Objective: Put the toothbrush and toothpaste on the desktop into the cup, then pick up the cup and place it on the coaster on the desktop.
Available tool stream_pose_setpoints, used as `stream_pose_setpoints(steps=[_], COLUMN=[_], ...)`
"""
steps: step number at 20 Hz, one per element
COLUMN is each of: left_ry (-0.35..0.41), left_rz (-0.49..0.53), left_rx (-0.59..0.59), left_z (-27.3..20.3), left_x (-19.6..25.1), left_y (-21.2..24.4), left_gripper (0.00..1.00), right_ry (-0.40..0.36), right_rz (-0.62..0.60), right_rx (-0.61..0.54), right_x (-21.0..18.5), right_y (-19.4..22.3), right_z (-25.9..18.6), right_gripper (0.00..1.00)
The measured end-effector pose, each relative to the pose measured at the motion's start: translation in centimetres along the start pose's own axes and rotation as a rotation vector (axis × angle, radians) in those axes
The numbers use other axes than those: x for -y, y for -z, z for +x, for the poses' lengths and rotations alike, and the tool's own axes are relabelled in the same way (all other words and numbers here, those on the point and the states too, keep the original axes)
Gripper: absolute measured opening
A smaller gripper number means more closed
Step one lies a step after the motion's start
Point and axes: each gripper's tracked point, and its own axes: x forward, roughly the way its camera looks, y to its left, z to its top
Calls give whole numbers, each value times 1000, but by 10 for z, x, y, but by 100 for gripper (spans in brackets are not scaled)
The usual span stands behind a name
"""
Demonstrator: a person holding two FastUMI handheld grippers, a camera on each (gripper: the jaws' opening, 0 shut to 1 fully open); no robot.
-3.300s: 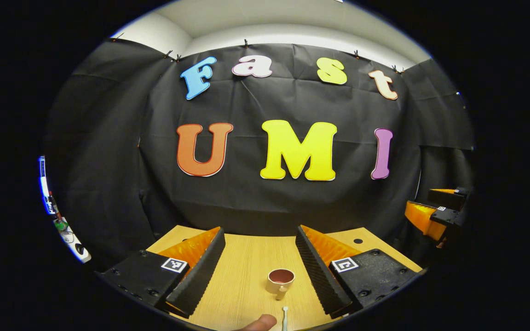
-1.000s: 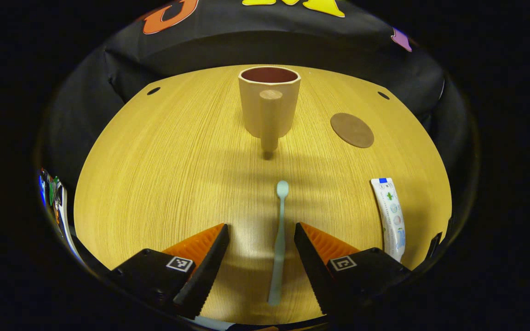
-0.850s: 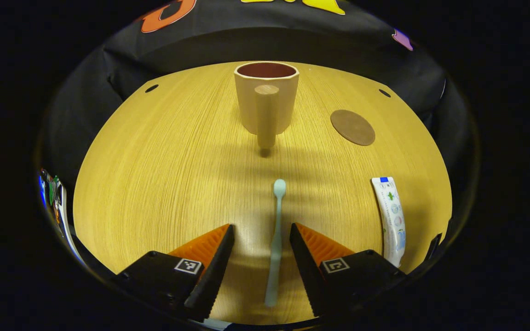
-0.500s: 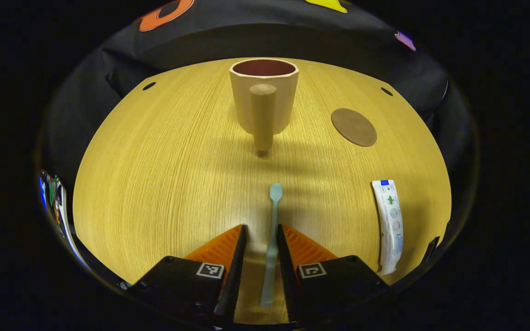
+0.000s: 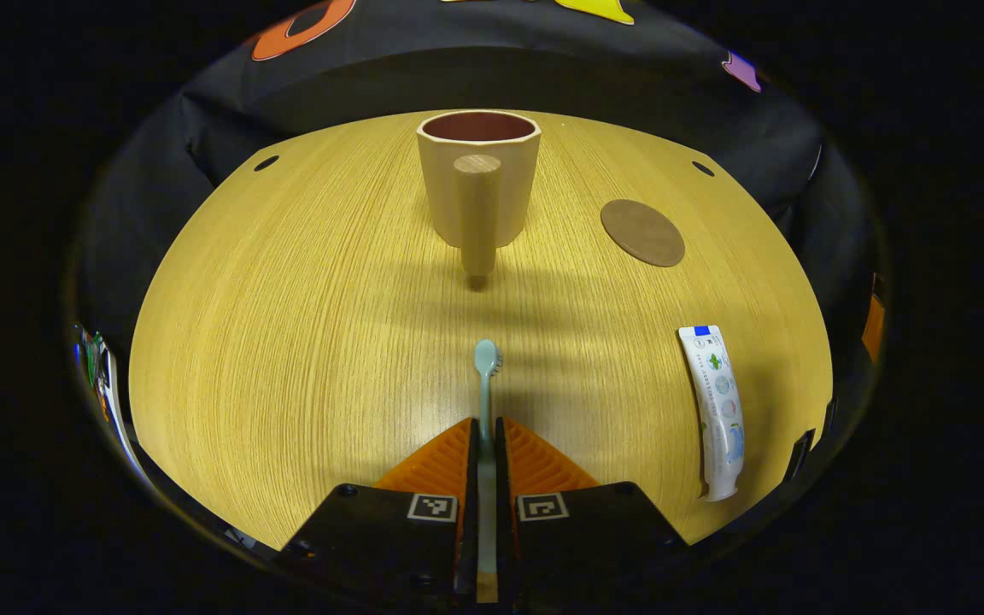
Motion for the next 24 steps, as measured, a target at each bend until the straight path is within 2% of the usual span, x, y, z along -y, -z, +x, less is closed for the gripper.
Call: stream_pose_setpoints(steps=[4,7,10,11,14,15,16,18,19,24], left_ry=[18,52,56,51,46,43,40,27,24,-23], left_rz=[19,-4,-17,-19,-38,-41,-46,-49,-46,-11], left_rx=[15,33,90,107,155,170,187,220,241,376], left_z=[-1,-5,-22,-29,-50,-56,-64,-78,-85,-123], left_x=[-1,-1,-12,-15,-22,-25,-28,-33,-35,-55], left_y=[0,-1,-13,-15,-27,-30,-35,-41,-44,-72], left_gripper=[10,8,6,6,6,6,6,6,6,6], right_ry=[-28,-52,-75,-77,-60,-51,-47,-44,-43,-47], right_rz=[12,10,21,23,43,44,58,106,130,158], right_rx=[-73,-134,-205,-232,-297,-324,-349,-413,-445,-512], right_x=[-11,-24,-39,-42,-45,-44,-46,-51,-53,-63], right_y=[20,37,52,61,78,85,90,104,110,121], right_z=[6,11,19,22,34,37,40,48,50,64], right_gripper=[95,95,95,92,95,92,95,92,98,88])
